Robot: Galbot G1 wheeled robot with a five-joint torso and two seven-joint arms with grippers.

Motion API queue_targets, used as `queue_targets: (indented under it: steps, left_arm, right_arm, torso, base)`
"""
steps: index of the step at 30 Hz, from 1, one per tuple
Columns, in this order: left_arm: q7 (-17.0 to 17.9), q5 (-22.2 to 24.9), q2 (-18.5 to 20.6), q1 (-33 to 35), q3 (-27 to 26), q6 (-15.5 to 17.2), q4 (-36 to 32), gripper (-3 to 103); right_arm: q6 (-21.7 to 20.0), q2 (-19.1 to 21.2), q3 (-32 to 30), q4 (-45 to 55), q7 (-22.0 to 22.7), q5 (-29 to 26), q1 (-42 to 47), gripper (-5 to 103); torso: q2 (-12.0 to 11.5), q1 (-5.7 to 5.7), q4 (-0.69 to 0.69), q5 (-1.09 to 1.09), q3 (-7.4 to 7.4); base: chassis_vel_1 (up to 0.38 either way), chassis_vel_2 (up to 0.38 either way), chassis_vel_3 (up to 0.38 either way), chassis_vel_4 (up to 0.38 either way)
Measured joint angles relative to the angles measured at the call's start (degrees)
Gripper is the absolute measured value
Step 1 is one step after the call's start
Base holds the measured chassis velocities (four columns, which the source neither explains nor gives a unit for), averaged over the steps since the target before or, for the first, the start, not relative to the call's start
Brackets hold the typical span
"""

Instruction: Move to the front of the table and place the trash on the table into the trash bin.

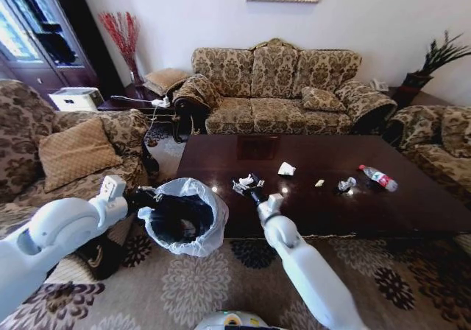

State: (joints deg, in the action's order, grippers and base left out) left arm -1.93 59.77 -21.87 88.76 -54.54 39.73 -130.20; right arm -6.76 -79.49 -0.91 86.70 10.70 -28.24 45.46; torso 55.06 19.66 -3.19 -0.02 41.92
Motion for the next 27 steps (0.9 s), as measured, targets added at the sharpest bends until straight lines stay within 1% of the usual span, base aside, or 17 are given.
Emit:
queue_targets:
  steps: [3, 4, 6, 7, 10, 15, 18, 19, 20, 21, 23, 25, 26, 27]
  left_arm:
    - [0.03, 0.00, 0.00, 0.00, 0.00, 0.00, 0.01, 0]
    - [0.03, 0.00, 0.00, 0.00, 0.00, 0.00, 0.01, 0]
    - [0.04, -0.01, 0.00, 0.00, -0.01, 0.00, 0.01, 0]
    - [0.04, -0.01, 0.00, 0.00, -0.01, 0.00, 0.01, 0]
    - [0.04, -0.01, 0.00, 0.00, 0.00, 0.00, 0.01, 0]
    - [0.03, -0.01, 0.00, 0.00, 0.00, 0.00, 0.01, 0]
    - [0.03, -0.01, 0.00, 0.00, 0.00, 0.00, 0.01, 0]
    - [0.03, -0.01, 0.00, 0.00, 0.00, 0.00, 0.01, 0]
    - [0.03, -0.01, 0.00, 0.00, 0.00, 0.00, 0.01, 0]
    - [0.03, 0.00, 0.00, 0.00, 0.00, 0.00, 0.01, 0]
    - [0.04, -0.01, 0.00, 0.00, 0.00, 0.00, 0.01, 0]
    - [0.03, -0.01, 0.00, 0.00, 0.00, 0.00, 0.01, 0]
    - [0.03, -0.01, 0.00, 0.00, 0.00, 0.00, 0.01, 0]
    - [0.04, -0.01, 0.00, 0.00, 0.00, 0.00, 0.01, 0]
  right_arm:
    - [1.16, -3.85, 0.29, -9.59, 1.02, 1.33, -4.70, 100]
    - [1.16, -3.85, 0.29, -9.59, 1.02, 1.33, -4.70, 100]
    - [2.67, -6.50, 0.27, -16.31, 2.44, 2.67, -7.91, 100]
    - [2.67, -6.50, 0.27, -16.31, 2.44, 2.67, -7.91, 100]
    - [4.31, -8.78, -0.11, -23.77, 4.79, 3.47, -10.99, 100]
    - [4.35, -9.36, -0.55, -27.97, 6.77, 1.80, -12.07, 100]
    - [4.31, -8.94, -0.57, -28.66, 6.78, 0.60, -12.17, 100]
    - [4.32, -8.79, -0.57, -29.09, 6.63, 0.12, -12.31, 103]
    - [4.32, -8.79, -0.57, -29.09, 6.63, 0.12, -12.31, 103]
    - [4.39, -8.71, -0.57, -29.58, 6.33, -0.38, -12.51, 100]
    - [4.65, -8.68, -0.64, -30.87, 5.62, -1.31, -13.19, 90]
    - [4.66, -8.68, -0.63, -31.25, 5.44, -1.46, -13.38, 90]
    - [4.53, -8.67, -0.60, -31.62, 5.23, -1.81, -13.52, 79]
    - [4.30, -8.68, -0.58, -31.83, 5.13, -2.23, -13.60, 79]
  torso:
    - [0.00, -0.01, 0.06, -0.02, -0.01]
    - [0.00, -0.01, 0.06, -0.02, -0.01]
    - [0.00, -0.03, 0.07, -0.01, -0.02]
    - [0.00, -0.03, 0.07, -0.01, -0.02]
    - [0.00, -0.02, 0.01, 0.01, -0.01]
    - [0.00, -0.01, -0.01, 0.02, -0.01]
    - [0.00, -0.02, 0.01, 0.02, -0.02]
    - [0.00, -0.03, 0.01, 0.01, -0.02]
    - [0.00, -0.03, 0.01, 0.01, -0.02]
    - [0.00, -0.03, 0.02, 0.01, -0.02]
    - [0.00, -0.02, 0.02, 0.02, -0.02]
    - [0.00, -0.02, 0.02, 0.02, -0.02]
    - [0.00, -0.02, 0.02, 0.02, -0.01]
    - [0.00, -0.02, 0.01, 0.02, -0.02]
  base:
    - [0.000, 0.000, 0.000, 0.000]
    - [0.000, 0.000, 0.000, 0.000]
    - [0.000, 0.000, 0.000, 0.000]
    - [0.000, 0.000, 0.000, 0.000]
    - [0.000, 0.000, 0.000, 0.000]
    - [0.000, 0.000, 0.000, 0.000]
    - [0.000, 0.000, 0.000, 0.000]
    - [0.000, 0.000, 0.000, 0.000]
    - [0.000, 0.000, 0.000, 0.000]
    - [0.000, 0.000, 0.000, 0.000]
    - [0.000, 0.000, 0.000, 0.000]
    - [0.000, 0.000, 0.000, 0.000]
    - [0.000, 0.000, 0.000, 0.000]
    - [0.000, 0.000, 0.000, 0.000]
